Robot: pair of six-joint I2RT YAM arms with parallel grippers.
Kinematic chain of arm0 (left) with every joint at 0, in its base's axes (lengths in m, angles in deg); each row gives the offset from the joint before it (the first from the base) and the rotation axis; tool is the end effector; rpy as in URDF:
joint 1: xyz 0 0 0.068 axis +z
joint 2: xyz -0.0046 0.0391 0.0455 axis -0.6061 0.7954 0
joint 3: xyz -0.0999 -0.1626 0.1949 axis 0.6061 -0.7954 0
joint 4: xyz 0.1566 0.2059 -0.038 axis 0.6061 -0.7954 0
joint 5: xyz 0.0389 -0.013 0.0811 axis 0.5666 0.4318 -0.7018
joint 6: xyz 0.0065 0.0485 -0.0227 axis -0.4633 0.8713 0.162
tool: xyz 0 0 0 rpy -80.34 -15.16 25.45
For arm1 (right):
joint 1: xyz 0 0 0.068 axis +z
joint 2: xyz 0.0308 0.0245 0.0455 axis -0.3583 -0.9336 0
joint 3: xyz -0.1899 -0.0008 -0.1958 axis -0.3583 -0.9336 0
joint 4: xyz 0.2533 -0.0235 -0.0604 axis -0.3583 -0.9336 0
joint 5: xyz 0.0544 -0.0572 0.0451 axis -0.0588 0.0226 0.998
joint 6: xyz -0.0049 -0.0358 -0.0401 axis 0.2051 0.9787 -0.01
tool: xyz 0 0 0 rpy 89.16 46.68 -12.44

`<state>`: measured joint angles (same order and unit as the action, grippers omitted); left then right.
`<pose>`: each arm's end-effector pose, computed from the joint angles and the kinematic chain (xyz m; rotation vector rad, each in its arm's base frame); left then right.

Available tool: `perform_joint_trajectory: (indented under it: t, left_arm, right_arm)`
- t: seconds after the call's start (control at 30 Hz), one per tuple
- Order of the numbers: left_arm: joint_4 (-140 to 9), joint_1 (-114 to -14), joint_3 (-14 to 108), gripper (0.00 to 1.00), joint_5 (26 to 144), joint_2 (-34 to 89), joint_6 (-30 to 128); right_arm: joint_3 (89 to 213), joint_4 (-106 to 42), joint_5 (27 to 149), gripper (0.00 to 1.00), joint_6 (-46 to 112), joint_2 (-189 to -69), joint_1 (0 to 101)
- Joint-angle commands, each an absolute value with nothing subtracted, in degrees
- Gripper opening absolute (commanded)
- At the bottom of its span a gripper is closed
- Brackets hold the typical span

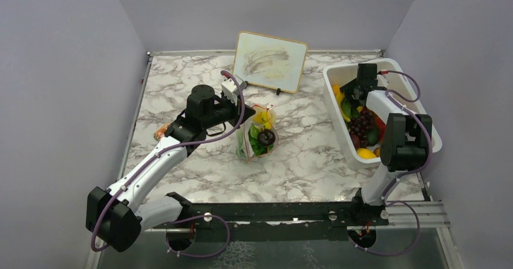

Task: Place the food in the zip-top bag and seal the zipper
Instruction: Pick up the fake fruit from the bin.

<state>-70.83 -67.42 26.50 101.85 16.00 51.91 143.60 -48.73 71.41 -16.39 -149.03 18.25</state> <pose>0.2151 -0.1421 0.3306 0.6586 1.7777 -0.8688 0.3777 -0.0239 0.2049 1.2660 2.0959 0.2144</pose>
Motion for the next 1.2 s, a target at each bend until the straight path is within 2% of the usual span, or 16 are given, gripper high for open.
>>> perform_joint_trajectory:
  t: [0.0, 0.1, 0.5, 0.8, 1.17]
  left_arm:
    - [-69.1, -67.4, 26.2, 0.00, 102.1, 14.9, 52.8]
    - [-69.2, -67.3, 26.2, 0.00, 102.1, 15.0, 52.8]
    - [-69.5, -67.2, 25.9, 0.00, 101.4, 13.7, 53.3]
    - [-69.5, -67.4, 25.5, 0.00, 100.5, 13.2, 53.3]
    - [-69.5, -67.2, 25.2, 0.00, 100.2, 13.4, 53.5]
  right_arm:
    - [142.5, -45.1, 74.4, 0.47, -17.6, -150.8, 17.9]
    - [142.2, -44.5, 74.8, 0.47, -17.6, -151.3, 17.8]
    - [139.0, -40.0, 74.0, 0.31, -13.8, -145.8, 17.8]
    - [134.5, -34.2, 73.2, 0.26, -9.6, -136.9, 17.8]
    - [132.4, -33.6, 72.2, 0.24, -8.5, -127.5, 17.8]
